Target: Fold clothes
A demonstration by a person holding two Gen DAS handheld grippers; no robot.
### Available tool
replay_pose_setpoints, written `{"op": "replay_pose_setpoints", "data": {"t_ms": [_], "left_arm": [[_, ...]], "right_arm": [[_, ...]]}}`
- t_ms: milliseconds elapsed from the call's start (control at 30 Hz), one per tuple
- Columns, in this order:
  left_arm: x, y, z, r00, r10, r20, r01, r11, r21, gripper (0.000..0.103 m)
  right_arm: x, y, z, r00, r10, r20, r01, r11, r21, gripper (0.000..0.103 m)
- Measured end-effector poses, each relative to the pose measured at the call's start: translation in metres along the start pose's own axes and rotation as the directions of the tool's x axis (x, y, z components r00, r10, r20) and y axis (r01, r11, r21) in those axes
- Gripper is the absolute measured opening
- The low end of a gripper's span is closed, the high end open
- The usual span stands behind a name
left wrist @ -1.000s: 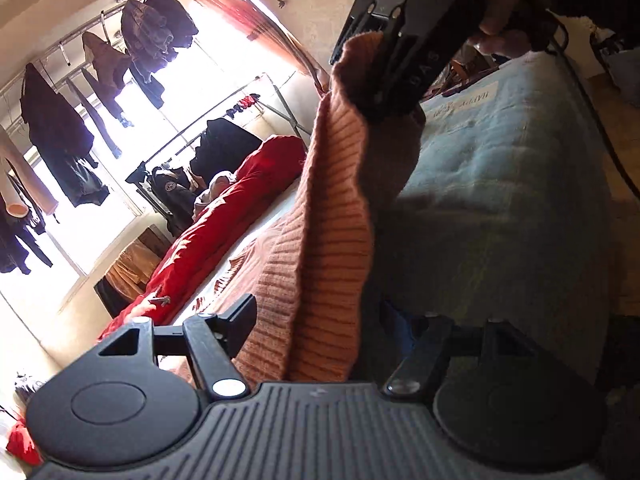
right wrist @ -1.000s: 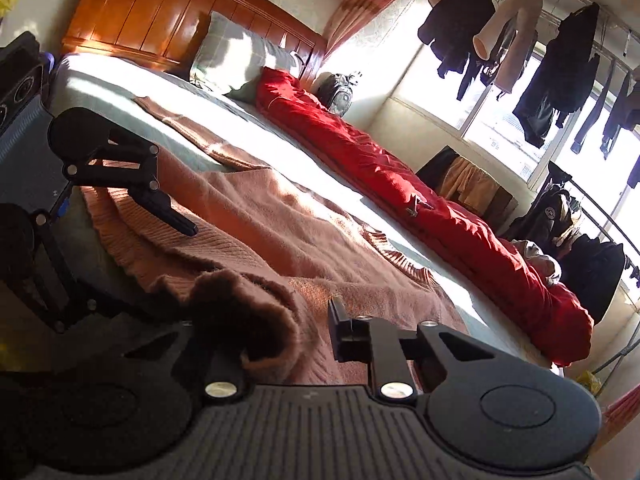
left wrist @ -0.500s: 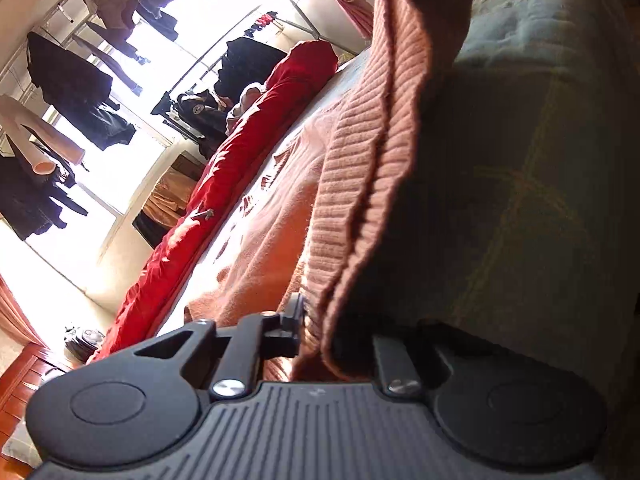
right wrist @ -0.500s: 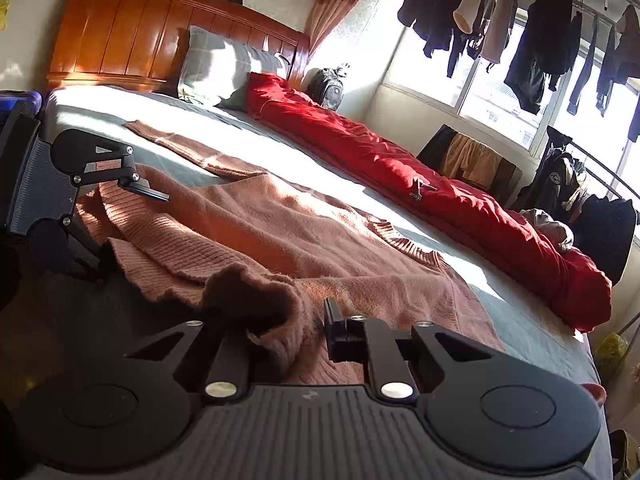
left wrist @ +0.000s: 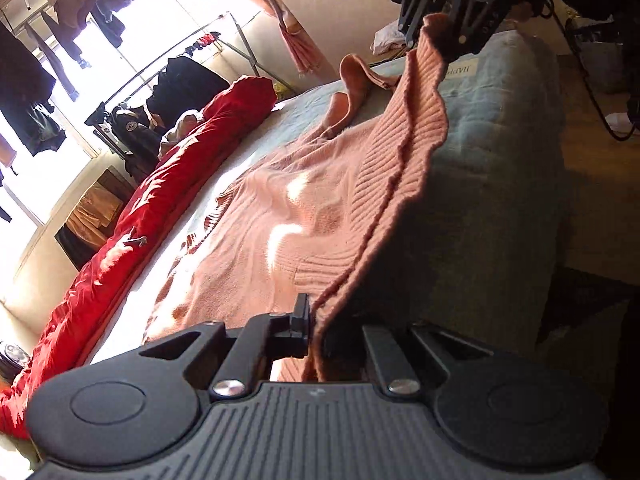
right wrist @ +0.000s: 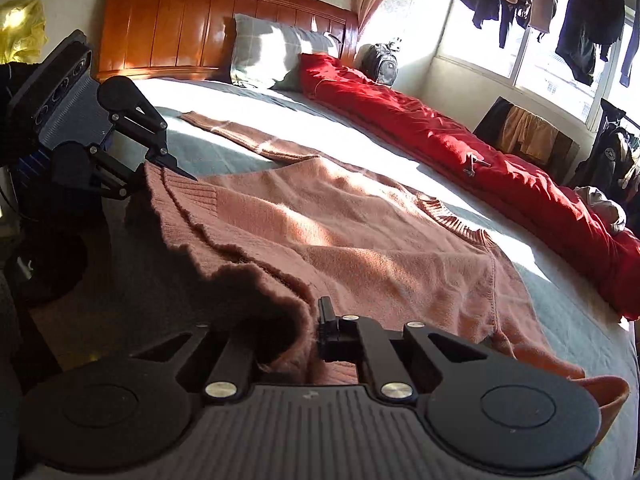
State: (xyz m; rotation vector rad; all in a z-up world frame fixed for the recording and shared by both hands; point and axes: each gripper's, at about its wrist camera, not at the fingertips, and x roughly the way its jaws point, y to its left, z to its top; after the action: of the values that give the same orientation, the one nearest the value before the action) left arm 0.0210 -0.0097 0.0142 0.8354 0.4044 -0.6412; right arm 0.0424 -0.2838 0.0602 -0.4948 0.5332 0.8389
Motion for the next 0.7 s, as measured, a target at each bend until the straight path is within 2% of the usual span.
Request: {"op": "replay_pose_setpoints", "data": {"t_ms": [133, 233, 300, 367, 400, 500, 600, 700], "left_arm": [[0.011, -0.012, -0.012, 0.994, -0.092, -0.062, 0.091, 0.996, -0.022, 0.005], [0.013, -0.027, -0.020, 0.985, -0.145, -0.092, 0.144, 0.989, -0.019, 0.010], [0.007, -0.028, -0.023, 0.975, -0.200, -0.097, 0.195, 0.979, -0.059, 0.012], [-0.002, -0.023, -0.025, 0.965, -0.247, -0.089, 0.236, 0.964, -0.122, 0.014], [-0.008, -0.021, -0.026, 0.962, -0.262, -0.082, 0.249, 0.957, -0.147, 0.015], [-0.022, -0.003, -0.023, 0.971, -0.238, -0.038, 0.226, 0.953, -0.200, 0.016], [-0.025, 0.029, -0.021, 0.984, -0.176, 0.012, 0.170, 0.929, -0.328, 0.016], [-0.019, 0.062, -0.024, 0.996, -0.084, 0.018, 0.083, 0.895, -0.439, 0.017]], "right_arm": [[0.017, 0.010, -0.020, 0.988, 0.053, -0.147, -0.054, 0.999, -0.005, 0.013], [0.034, 0.027, -0.040, 0.957, 0.068, -0.281, -0.082, 0.996, -0.038, 0.017], [0.039, 0.036, -0.050, 0.941, 0.077, -0.330, -0.097, 0.994, -0.047, 0.023], [0.037, 0.041, -0.055, 0.936, 0.083, -0.341, -0.104, 0.994, -0.042, 0.027], [0.033, 0.042, -0.055, 0.938, 0.090, -0.335, -0.106, 0.994, -0.031, 0.027], [0.017, 0.038, -0.050, 0.956, 0.116, -0.268, -0.116, 0.993, 0.016, 0.028], [-0.003, 0.021, -0.039, 0.979, 0.157, -0.131, -0.141, 0.983, 0.120, 0.047], [-0.016, -0.007, -0.032, 0.985, 0.170, 0.026, -0.171, 0.949, 0.264, 0.061]]}}
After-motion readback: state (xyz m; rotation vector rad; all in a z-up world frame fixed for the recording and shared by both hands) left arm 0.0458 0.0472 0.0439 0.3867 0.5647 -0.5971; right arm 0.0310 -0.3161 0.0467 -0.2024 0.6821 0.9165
